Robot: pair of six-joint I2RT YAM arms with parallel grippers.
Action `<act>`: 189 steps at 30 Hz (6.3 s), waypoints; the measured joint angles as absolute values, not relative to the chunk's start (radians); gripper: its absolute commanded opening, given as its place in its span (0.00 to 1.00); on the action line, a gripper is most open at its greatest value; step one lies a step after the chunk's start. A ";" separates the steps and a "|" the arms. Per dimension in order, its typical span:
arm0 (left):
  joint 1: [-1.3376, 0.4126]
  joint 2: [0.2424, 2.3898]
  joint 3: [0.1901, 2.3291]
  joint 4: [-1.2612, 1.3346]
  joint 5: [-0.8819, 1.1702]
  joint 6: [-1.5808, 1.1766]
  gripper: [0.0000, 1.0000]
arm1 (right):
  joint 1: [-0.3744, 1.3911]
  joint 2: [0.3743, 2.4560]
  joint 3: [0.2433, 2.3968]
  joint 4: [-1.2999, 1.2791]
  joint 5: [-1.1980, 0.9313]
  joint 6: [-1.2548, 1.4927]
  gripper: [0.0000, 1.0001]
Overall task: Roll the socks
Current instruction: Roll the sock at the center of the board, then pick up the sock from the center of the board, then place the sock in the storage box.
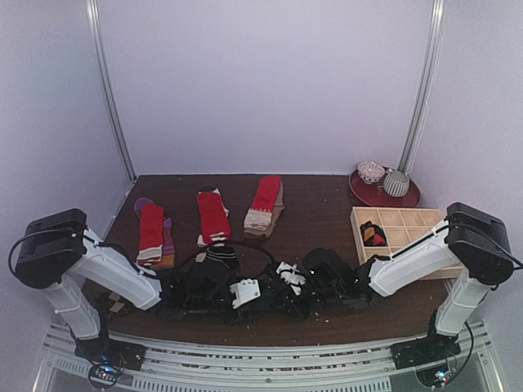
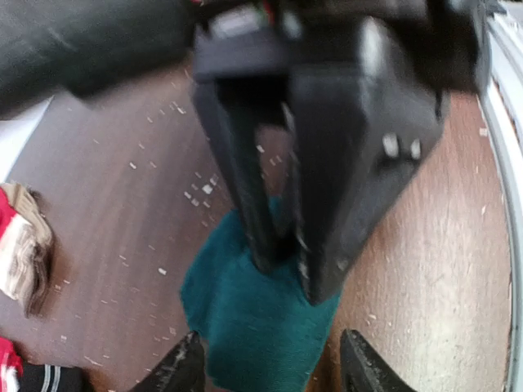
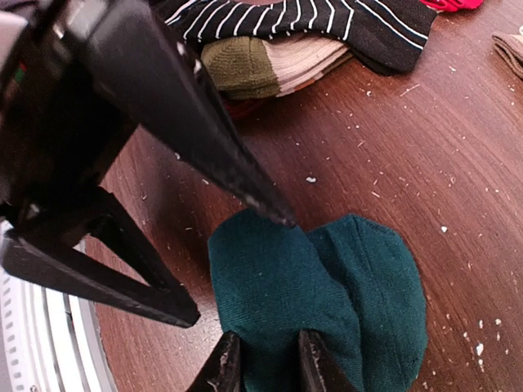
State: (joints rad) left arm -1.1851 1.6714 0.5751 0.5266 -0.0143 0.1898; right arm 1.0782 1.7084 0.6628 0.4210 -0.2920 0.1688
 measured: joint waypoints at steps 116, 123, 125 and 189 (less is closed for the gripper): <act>-0.972 2.005 1.085 0.025 0.569 -0.110 0.21 | 0.771 1.766 0.517 0.687 -0.722 0.417 0.01; -0.985 1.984 1.104 -0.024 0.444 -0.104 0.98 | 0.781 1.692 0.477 0.661 -0.656 0.451 0.00; -0.991 1.949 1.098 -0.057 0.382 -0.105 0.98 | 0.783 1.634 0.468 0.612 -0.616 0.457 0.00; -0.854 1.578 0.885 0.360 0.311 -0.201 0.98 | -0.117 1.356 0.722 -0.133 -0.253 -0.230 0.02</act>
State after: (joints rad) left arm -0.8543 1.5780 0.8848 0.3599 0.3115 -0.2012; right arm -0.1173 1.3563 0.7216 -0.1326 -0.2531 -0.2298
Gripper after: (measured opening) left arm 0.983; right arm 0.179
